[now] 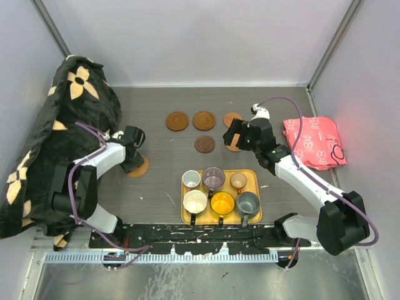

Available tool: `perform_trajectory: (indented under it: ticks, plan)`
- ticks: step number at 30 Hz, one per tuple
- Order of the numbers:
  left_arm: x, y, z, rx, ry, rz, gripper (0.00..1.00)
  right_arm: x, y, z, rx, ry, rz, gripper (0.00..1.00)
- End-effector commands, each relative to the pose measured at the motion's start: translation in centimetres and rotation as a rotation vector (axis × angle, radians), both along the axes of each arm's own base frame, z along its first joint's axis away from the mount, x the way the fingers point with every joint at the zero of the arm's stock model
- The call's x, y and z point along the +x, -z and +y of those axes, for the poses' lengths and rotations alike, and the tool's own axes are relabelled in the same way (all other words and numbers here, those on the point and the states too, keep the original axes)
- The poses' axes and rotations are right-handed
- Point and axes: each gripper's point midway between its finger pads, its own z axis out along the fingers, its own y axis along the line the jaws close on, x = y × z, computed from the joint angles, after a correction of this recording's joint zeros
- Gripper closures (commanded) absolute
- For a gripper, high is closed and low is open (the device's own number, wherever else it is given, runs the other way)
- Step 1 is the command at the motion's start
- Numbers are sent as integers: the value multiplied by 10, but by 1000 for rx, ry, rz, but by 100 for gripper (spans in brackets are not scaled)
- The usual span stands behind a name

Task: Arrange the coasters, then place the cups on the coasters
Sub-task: Move the coaster to the center of the board.

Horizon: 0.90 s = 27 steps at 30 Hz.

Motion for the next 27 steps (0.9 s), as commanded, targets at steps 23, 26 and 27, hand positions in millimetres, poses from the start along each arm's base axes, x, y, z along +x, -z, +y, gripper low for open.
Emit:
perform_trajectory:
  ticks: [23, 26, 27]
  plan:
    - [60, 28, -101, -151, 204, 42, 63, 13, -5, -2, -10, 20, -42, 1]
    - [64, 30, -114, -156, 231, 42, 63, 13, -3, -2, -13, 21, -38, 1]
    - [65, 31, -119, -154, 241, 41, 63, 14, -2, -2, -15, 21, -36, 1]
